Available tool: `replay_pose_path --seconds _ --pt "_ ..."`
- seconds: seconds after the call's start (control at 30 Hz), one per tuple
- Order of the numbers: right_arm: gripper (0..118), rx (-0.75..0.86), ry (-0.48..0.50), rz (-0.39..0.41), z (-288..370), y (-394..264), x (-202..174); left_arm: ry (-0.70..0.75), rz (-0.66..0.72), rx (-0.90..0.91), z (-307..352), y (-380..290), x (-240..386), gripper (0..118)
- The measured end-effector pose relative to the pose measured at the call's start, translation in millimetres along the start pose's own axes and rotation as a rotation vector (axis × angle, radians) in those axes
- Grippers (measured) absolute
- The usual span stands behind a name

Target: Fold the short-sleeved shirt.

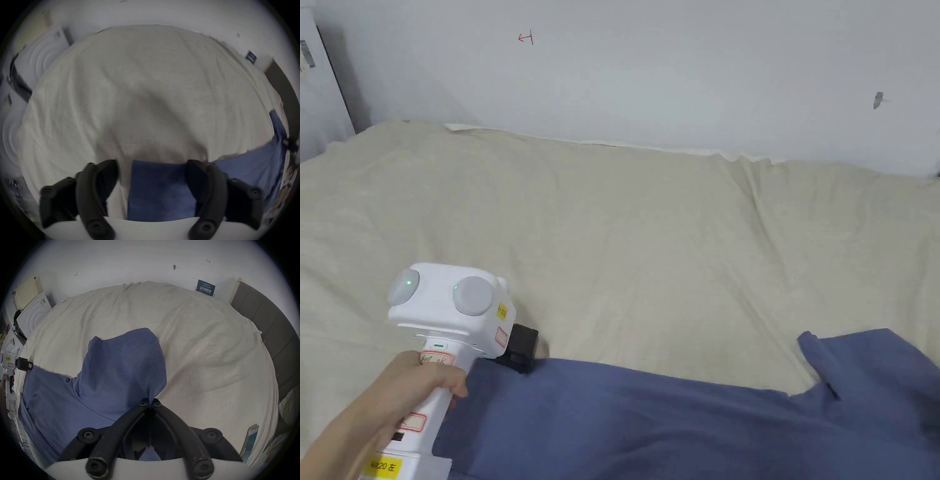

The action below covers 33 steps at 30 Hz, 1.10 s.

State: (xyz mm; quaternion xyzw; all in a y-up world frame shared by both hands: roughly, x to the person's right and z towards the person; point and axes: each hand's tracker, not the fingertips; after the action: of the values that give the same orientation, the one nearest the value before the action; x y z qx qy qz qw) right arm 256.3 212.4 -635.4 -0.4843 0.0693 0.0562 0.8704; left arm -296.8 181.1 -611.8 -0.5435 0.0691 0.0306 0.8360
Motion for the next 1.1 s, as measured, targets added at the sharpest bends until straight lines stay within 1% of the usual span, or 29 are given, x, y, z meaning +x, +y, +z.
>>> replay_pose_path --seconds 0.03,0.07,0.1,0.13,0.17,0.2,0.27,0.4,0.5,0.63,0.73,0.83,0.9,1.0,1.03,1.1 --pt "0 0.003 0.001 -0.006 0 0 2 -0.009 -0.025 0.006 8 1 3 50" --pt "0 0.004 0.003 -0.006 1 0 2 0.047 -0.043 0.019 14 1 8 17" --pt "0 0.009 0.007 -0.012 3 0 3 0.04 -0.04 0.021 18 2 7 1" --pt "0 0.012 0.038 -0.033 7 0 4 -0.008 0.017 0.021 20 5 4 1" --pt "0 0.024 0.065 -0.044 11 -1 5 0.003 0.038 0.016 22 6 1 1" --pt "0 0.039 0.055 -0.048 17 -2 4 -0.014 0.039 0.023 27 6 0 1" --pt "0 0.097 0.019 -0.003 34 -3 0 -0.024 0.039 0.035 37 2 -5 1" --pt "0 0.13 0.045 0.004 70 -7 0 -0.04 0.017 0.073 73 -11 -5 1" --pt "0 0.182 0.034 0.027 103 -19 -1 -0.072 0.016 0.135 108 -26 -7 1" --pt "0 0.226 0.047 0.023 151 -54 3 -0.086 0.024 0.21 155 -62 -17 1" --pt "0 0.241 0.06 0.011 178 -94 6 -0.112 0.057 0.249 180 -98 -27 1" --pt "0 0.211 0.083 0.002 190 -142 3 -0.123 0.057 0.249 189 -145 -30 1" --pt "0 0.144 0.097 -0.017 186 -175 2 -0.101 0.052 0.208 181 -173 -30 1" --pt "0 0.031 0.119 -0.035 165 -219 -2 -0.084 0.056 0.089 149 -211 -31 1" --pt "0 -0.017 0.123 -0.026 153 -231 -3 -0.089 0.074 0.058 137 -223 -31 1" --pt "0 -0.065 0.087 -0.007 134 -244 -2 -0.093 0.08 0.059 122 -239 -29 1"
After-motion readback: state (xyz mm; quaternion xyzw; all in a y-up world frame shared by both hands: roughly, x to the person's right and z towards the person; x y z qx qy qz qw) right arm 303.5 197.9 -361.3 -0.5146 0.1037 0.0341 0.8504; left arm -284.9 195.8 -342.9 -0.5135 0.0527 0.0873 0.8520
